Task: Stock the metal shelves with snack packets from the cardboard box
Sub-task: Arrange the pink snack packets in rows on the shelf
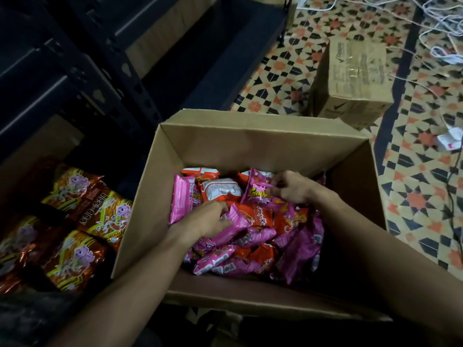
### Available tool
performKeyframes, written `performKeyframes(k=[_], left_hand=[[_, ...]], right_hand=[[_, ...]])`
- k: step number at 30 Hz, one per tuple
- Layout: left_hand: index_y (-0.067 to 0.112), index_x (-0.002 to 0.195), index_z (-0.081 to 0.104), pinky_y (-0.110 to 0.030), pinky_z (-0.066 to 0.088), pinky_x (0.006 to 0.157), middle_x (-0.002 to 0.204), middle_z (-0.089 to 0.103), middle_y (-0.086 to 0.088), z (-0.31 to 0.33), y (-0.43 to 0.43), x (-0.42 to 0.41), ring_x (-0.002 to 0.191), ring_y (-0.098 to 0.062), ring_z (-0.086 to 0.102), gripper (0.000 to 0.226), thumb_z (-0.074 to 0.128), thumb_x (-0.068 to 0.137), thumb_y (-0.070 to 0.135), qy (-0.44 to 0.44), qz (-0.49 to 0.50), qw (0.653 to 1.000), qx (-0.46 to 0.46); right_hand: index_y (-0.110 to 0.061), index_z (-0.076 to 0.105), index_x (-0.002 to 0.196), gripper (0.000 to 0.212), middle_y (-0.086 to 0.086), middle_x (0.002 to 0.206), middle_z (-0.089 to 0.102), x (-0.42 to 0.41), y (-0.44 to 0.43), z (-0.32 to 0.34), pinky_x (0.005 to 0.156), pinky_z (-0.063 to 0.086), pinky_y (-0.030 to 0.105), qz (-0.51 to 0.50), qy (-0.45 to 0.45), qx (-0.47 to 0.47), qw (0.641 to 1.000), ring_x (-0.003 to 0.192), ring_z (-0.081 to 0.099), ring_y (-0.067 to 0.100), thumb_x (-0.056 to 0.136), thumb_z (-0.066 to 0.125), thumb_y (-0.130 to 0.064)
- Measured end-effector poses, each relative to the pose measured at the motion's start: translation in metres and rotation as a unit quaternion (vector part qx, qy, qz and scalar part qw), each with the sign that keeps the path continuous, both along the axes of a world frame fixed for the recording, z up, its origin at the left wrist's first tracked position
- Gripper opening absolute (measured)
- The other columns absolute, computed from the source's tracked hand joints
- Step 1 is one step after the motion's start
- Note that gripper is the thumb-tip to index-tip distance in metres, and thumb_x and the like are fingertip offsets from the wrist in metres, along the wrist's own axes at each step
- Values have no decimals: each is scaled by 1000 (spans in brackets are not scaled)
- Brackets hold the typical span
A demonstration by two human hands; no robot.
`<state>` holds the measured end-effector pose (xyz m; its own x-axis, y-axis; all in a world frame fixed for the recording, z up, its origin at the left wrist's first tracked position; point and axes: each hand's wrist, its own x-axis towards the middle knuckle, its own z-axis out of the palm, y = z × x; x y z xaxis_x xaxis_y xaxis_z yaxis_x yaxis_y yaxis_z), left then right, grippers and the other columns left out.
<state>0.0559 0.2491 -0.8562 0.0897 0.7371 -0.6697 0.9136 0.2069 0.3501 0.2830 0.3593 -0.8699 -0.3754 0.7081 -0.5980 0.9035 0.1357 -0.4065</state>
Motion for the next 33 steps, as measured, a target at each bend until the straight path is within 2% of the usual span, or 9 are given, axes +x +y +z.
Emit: performKeyframes(k=[3,9,14,18,21,25,27,29,33], left_hand=[[17,143,44,-38,44,103,143,46,-5,-7,1,3,125,-23,50,52,58,97,36,1,-2,1000,-1],[12,149,22,-46,46,102,140,49,-10,-21,1,15,123,-27,53,74,65,93,31,14,-4,1000,-7],[7,142,35,-45,48,98,133,54,-9,-31,3,27,116,-27,57,70,75,86,21,65,-38,996,40],[11,109,66,-31,54,67,87,67,-3,-21,3,19,73,-17,63,33,80,81,23,-15,23,999,24],[21,89,67,-22,37,45,62,55,7,2,3,7,51,-8,50,15,79,81,21,-71,85,991,70],[25,56,48,-26,36,50,61,52,7,24,-2,3,52,-8,46,42,84,75,36,-98,60,991,64],[16,69,61,-33,49,69,91,61,5,19,-5,16,77,-14,58,37,82,74,46,-89,-9,996,9],[13,110,68,-34,46,91,118,58,5,11,-8,36,105,-17,57,52,78,76,50,-77,-77,994,-28],[11,131,57,-36,48,91,127,61,-6,-6,-5,69,111,-24,59,62,72,84,49,-52,-127,989,-59]], right_hand=[[-23,61,75,31,-2,78,66,-1,-2,-8,79,48,35,27,6,9,1000,79,62,22,89,64,-50],[-22,58,79,24,7,94,57,18,-27,17,84,51,40,87,19,110,990,92,61,32,90,64,-43],[-25,57,81,20,3,90,53,42,-52,50,84,47,35,46,54,131,989,92,58,26,92,65,-40],[-11,67,92,28,7,94,55,50,-68,58,82,45,34,15,37,132,990,91,58,27,92,66,-39],[-13,67,96,30,9,99,55,54,-67,55,84,48,38,-6,17,125,992,95,59,30,93,64,-42],[-16,66,100,31,11,106,57,56,-64,52,87,50,46,-7,-10,126,992,102,59,34,92,62,-46],[-17,65,96,30,9,103,55,56,-62,51,86,51,46,-8,-10,123,992,101,59,34,92,62,-46],[-17,66,95,28,7,99,54,54,-61,51,85,51,43,-10,-3,118,993,99,60,33,92,63,-44],[-19,68,94,23,7,99,55,50,-61,47,85,51,39,-12,6,113,994,100,61,34,92,65,-42]])
